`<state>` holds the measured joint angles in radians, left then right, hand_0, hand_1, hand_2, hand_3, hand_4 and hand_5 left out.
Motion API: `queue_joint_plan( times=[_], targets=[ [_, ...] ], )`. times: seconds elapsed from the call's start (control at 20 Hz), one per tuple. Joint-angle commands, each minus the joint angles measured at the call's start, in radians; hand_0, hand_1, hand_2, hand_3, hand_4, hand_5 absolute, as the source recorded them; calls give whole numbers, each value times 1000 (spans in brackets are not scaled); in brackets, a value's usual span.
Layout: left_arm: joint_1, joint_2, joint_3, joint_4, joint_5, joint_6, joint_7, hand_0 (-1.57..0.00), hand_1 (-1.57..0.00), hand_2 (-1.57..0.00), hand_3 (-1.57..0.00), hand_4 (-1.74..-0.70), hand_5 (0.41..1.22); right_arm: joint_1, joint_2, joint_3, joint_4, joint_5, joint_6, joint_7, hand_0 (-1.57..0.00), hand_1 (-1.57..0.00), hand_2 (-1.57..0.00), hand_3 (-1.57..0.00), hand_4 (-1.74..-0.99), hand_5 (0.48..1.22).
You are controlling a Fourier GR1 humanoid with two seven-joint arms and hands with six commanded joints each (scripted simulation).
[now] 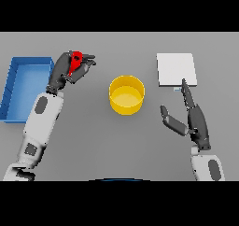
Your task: Pick up the red beaker and tilt it to pour out 1 green nut into yellow bowl. Pick up the yellow bowl and place it on the metallic measuring scale.
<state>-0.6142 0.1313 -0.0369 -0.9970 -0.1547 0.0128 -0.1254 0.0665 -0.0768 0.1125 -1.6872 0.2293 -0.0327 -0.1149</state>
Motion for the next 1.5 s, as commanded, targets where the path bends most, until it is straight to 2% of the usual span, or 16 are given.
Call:
queue_joint_plan(
  times=[0.0,0.15,0.25,0.45,0.6,0.7,0.75,0.9,1.1,1.2,1.25,1.35,1.45],
  targets=[
    [-15,16,-25,-3,-25,-4,22,-1563,-1564,-1564,-1562,-1732,1129,7,5,4,-5,1,-1,-2,1,1,1,1,-1202,662],
    [-40,72,-129,-18,-131,-20,65,-1567,-1567,-1568,-1566,-1737,1120,6,-1,3,-12,4,0,14,1,1,1,1,-1190,658],
    [-78,81,-197,-19,-216,-32,119,-1569,-1569,-1569,-1568,-1738,1127,-7,-7,2,-16,-3,12,39,1,1,1,1,-1183,663],
    [-154,116,-310,-12,-356,-89,182,-1570,-1570,-1570,-1570,-1740,1147,-8,0,5,-5,-11,20,45,1,1,1,1,-1182,668],
    [-210,138,-412,3,-486,-125,205,-1570,-1571,-1571,-1570,-1740,1183,16,11,10,-13,-7,13,18,1,1,1,1,-1183,673],
    [-240,136,-475,28,-557,-159,220,-1571,-1571,-1571,-1571,-1741,1197,20,7,4,-20,-20,19,27,1,1,1,1,-1187,676],
    [-262,143,-501,40,-588,-189,227,-1571,-1571,-1571,-1571,-1689,1202,15,5,4,-20,-19,20,35,1,1,1,1,-1191,675],
    [-328,158,-573,73,-668,-253,192,-1571,-1571,-1571,-1383,-1710,1211,4,23,1,-22,-35,16,58,1,1,1,1,-1195,671],
    [-412,154,-660,131,-760,-314,143,-1571,-1571,-1571,-1295,-1719,1217,16,33,-11,-7,-67,26,50,1,1,1,1,-1206,639],
    [-450,141,-701,153,-795,-340,108,-1571,-1571,-1571,-1394,-1723,1218,26,38,-3,-19,-58,21,32,1,1,1,1,-1220,624],
    [-457,140,-724,153,-811,-344,81,-1571,-1571,-1571,-1429,-1725,1219,20,30,-6,-21,-48,15,40,1,1,1,1,-1221,617],
    [-484,126,-761,172,-849,-346,70,-1571,-1571,-1571,-1480,-1729,1220,13,34,-2,-17,-33,4,39,1,1,1,1,-1214,600],
    [-513,140,-806,177,-891,-356,32,-1571,-1571,-1571,-1513,-1732,1220,28,39,3,-16,-13,-13,24,1,1,1,1,-1205,584]
  ],
)
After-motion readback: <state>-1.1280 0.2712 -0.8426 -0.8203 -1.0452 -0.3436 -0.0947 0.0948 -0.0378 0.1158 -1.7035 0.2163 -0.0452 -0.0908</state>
